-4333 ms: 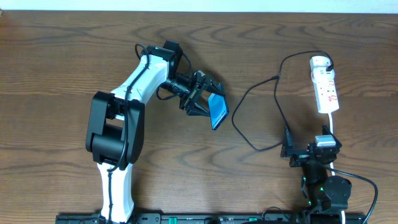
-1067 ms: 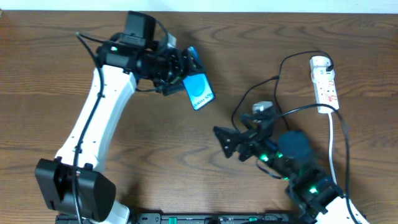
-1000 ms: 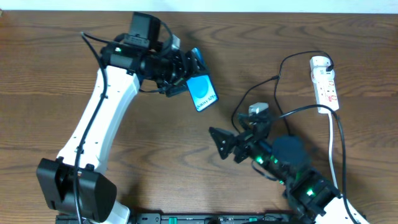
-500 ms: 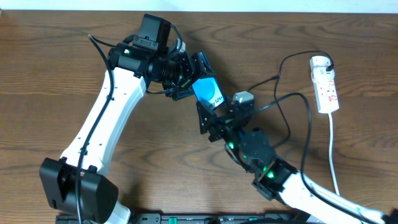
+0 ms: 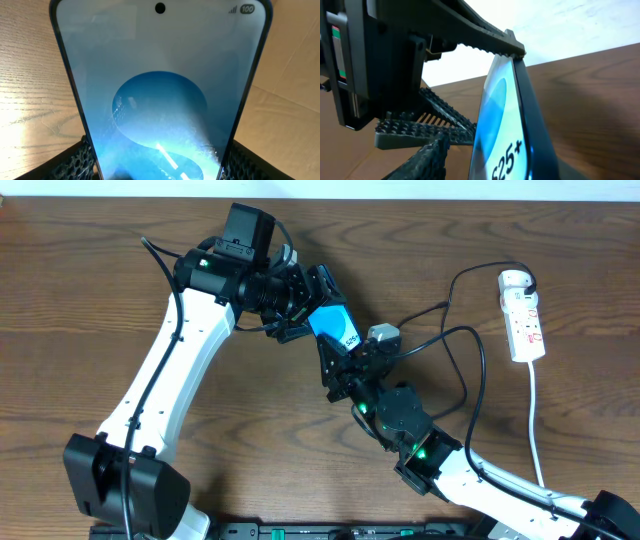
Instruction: Plug charger to phone and switch on socket
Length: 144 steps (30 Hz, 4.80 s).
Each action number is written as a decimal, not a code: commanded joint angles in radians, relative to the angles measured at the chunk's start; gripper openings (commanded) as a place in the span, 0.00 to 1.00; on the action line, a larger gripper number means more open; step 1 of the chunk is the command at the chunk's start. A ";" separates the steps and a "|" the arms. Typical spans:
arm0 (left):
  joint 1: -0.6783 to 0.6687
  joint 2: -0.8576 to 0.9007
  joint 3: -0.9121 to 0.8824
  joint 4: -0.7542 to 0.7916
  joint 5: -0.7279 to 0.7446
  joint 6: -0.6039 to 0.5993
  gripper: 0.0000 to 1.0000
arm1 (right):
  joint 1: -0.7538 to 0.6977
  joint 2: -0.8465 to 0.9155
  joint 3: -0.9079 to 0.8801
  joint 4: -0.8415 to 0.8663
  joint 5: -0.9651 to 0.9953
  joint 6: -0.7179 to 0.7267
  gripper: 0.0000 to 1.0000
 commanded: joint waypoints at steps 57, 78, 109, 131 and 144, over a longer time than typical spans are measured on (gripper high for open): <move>0.397 -1.164 -0.583 -0.135 -0.394 0.237 0.92 | -0.337 -0.075 -0.069 -0.076 -0.231 0.628 0.01; 0.174 -0.347 -1.096 1.267 0.291 -0.602 0.91 | -0.314 -0.072 -0.093 -0.067 -0.305 0.930 0.01; 0.143 -0.321 -1.096 1.533 0.233 -0.762 0.62 | -0.103 0.046 -0.093 -0.072 -0.264 1.392 0.01; 0.085 -0.321 -1.096 1.533 0.177 -0.790 0.36 | -0.003 0.046 -0.092 -0.048 -0.136 1.275 0.01; 0.085 -0.321 -1.096 1.533 0.174 -0.791 0.19 | 0.012 0.046 -0.092 -0.051 -0.147 1.257 0.01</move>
